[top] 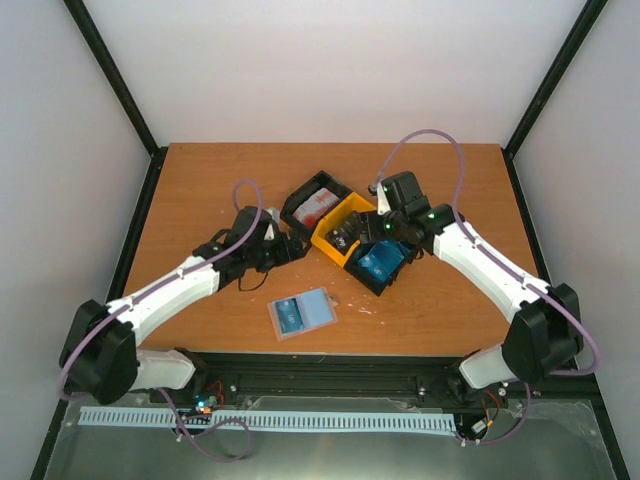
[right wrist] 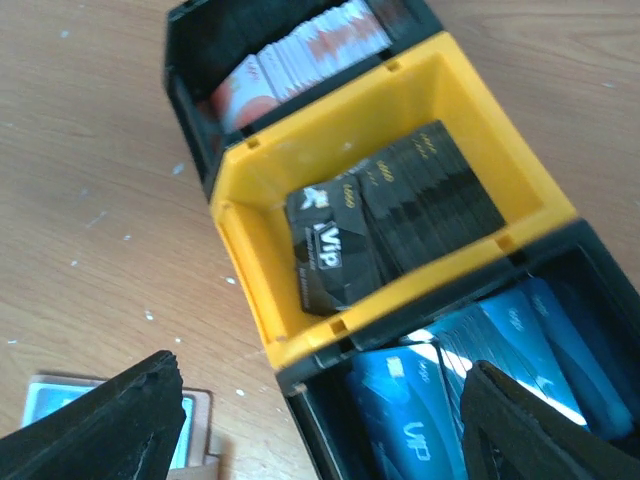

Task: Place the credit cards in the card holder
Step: Pick up the credit card from the storage box.

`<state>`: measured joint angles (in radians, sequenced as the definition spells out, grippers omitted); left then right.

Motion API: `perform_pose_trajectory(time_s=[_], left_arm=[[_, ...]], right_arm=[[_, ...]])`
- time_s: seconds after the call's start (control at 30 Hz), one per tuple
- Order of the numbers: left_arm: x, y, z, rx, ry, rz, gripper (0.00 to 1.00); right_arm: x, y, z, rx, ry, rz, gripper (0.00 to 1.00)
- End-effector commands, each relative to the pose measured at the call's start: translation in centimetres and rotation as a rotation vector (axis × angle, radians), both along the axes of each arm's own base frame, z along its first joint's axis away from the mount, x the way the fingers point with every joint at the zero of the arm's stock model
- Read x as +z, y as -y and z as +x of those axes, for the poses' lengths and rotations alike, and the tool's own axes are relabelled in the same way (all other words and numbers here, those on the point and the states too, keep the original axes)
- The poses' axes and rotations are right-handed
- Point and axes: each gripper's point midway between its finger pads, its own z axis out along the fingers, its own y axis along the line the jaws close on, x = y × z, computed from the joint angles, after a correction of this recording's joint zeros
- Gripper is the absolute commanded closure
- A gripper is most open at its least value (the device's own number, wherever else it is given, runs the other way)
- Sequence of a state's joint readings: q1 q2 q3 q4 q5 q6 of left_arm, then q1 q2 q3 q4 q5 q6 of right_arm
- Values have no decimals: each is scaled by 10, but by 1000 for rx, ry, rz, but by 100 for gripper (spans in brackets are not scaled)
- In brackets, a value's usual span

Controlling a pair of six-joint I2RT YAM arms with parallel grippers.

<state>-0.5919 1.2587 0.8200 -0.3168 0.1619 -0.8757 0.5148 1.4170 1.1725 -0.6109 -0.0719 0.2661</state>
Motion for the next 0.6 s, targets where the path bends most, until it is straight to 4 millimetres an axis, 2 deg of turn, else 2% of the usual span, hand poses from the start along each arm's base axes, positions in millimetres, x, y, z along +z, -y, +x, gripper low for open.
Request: perform_pose_trajectory(time_s=[0.0, 0.1, 0.2, 0.23, 0.37, 0.57], left_arm=[[31, 23, 25, -62, 23, -141, 10], [31, 35, 40, -88, 13, -170, 10], [19, 46, 54, -125, -8, -147, 12], [10, 49, 59, -131, -22, -126, 14], [-14, 51, 72, -131, -54, -71, 24], [-37, 50, 82, -152, -46, 6, 33]], right_arm=[[7, -22, 9, 120, -1, 23, 25], [1, -31, 18, 151, -27, 12, 25], [-9, -38, 29, 170, -47, -14, 27], [-15, -40, 32, 176, -62, -24, 28], [-43, -45, 39, 207, -153, -91, 40], [-72, -44, 51, 193, -211, -193, 48]])
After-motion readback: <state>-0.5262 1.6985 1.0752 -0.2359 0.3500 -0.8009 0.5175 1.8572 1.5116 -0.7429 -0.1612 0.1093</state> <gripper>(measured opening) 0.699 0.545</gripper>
